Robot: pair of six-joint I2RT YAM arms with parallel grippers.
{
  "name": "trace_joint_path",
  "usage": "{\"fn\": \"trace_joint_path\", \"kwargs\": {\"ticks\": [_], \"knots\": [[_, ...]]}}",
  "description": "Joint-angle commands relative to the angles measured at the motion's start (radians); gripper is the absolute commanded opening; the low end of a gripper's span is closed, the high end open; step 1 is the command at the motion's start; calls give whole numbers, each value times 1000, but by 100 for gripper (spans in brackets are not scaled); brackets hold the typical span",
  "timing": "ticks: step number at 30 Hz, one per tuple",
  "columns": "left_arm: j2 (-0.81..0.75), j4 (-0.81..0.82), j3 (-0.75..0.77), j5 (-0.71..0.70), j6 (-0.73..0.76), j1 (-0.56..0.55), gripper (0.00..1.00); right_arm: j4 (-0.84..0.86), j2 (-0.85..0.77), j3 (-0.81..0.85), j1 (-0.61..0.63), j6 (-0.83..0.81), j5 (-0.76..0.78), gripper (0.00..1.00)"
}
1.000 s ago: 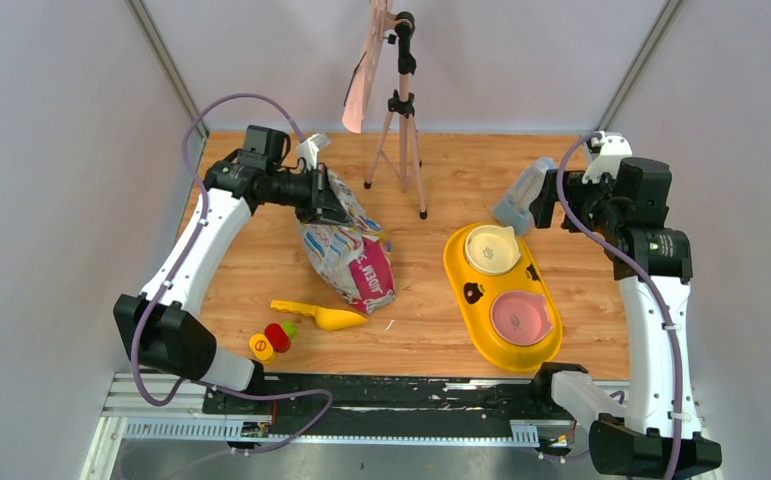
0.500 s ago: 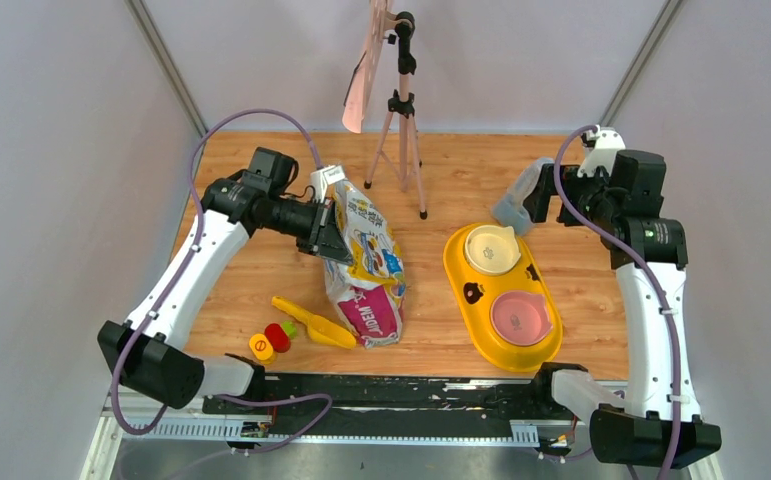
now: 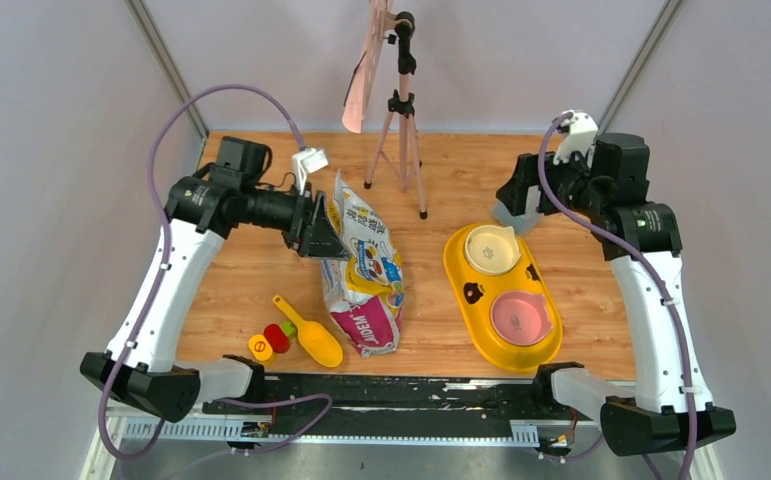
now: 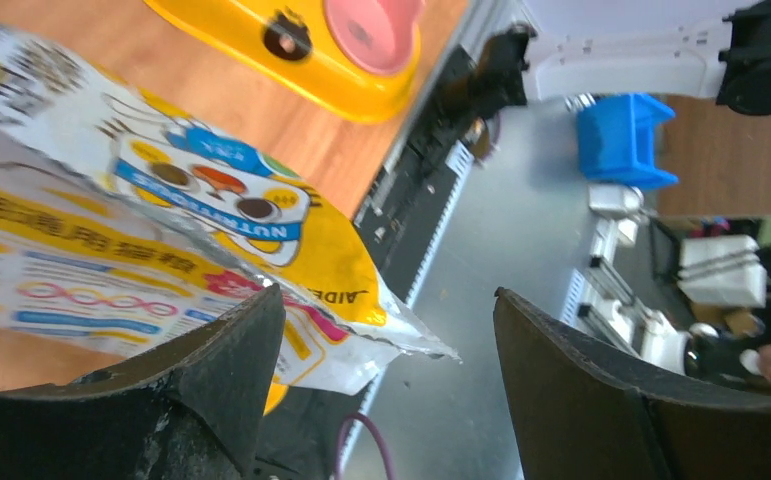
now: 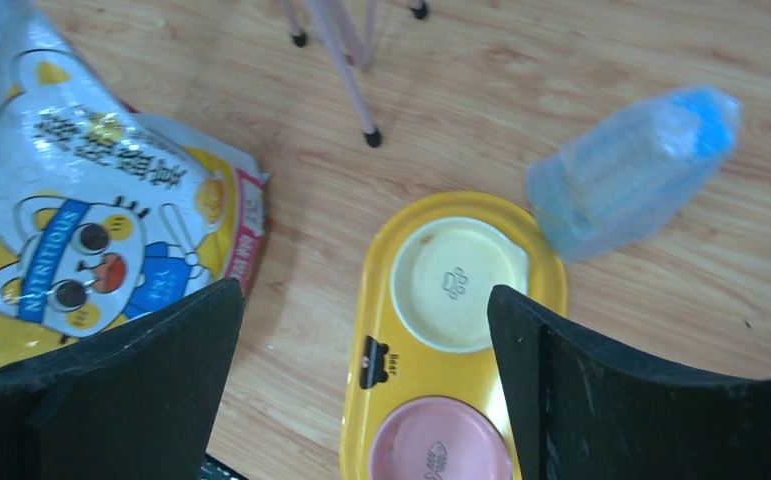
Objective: Serve the pet food
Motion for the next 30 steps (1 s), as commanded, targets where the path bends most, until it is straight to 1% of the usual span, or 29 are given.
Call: {"fn": "trace_joint_path", "kwargs": {"ticks": [1, 4, 6, 8, 10, 12, 16, 17, 19, 22, 24, 25, 27, 28, 30], "knots": [[-20, 9, 99, -17, 41, 95, 84, 24, 32, 97, 110, 10, -44, 91], [-21, 83, 79, -48, -70, 142, 81, 26, 99, 147, 205, 20, -44, 86], [-20, 129, 67, -66, -98, 159, 78, 44, 148, 176, 269, 49, -47, 84], [-5, 140, 71, -71, -87, 162, 73, 79, 189, 192, 329, 93, -44, 81], [14, 135, 84, -80, -61, 164, 66, 127, 225, 200, 386, 153, -40, 77], [33, 122, 97, -80, -23, 164, 63, 179, 248, 204, 441, 220, -16, 72], [73, 67, 89, -112, 32, 166, 63, 274, 291, 208, 552, 324, 42, 68], [73, 73, 66, -134, 30, 168, 64, 294, 305, 206, 576, 338, 52, 66], [64, 95, 32, -168, -19, 169, 65, 312, 344, 209, 621, 349, 62, 65], [46, 147, -9, -195, -121, 172, 67, 307, 402, 204, 649, 379, 43, 64], [34, 196, -41, -149, -160, 173, 67, 295, 428, 200, 649, 359, 7, 64], [25, 218, -77, -92, -184, 173, 67, 286, 438, 203, 649, 347, -9, 64], [10, 322, -145, -37, -236, 173, 68, 246, 465, 233, 648, 329, -45, 64], [2, 393, -170, -31, -258, 173, 65, 228, 482, 255, 648, 316, -77, 64], [-4, 477, -226, -26, -321, 173, 60, 206, 509, 289, 648, 303, -117, 64]]}}
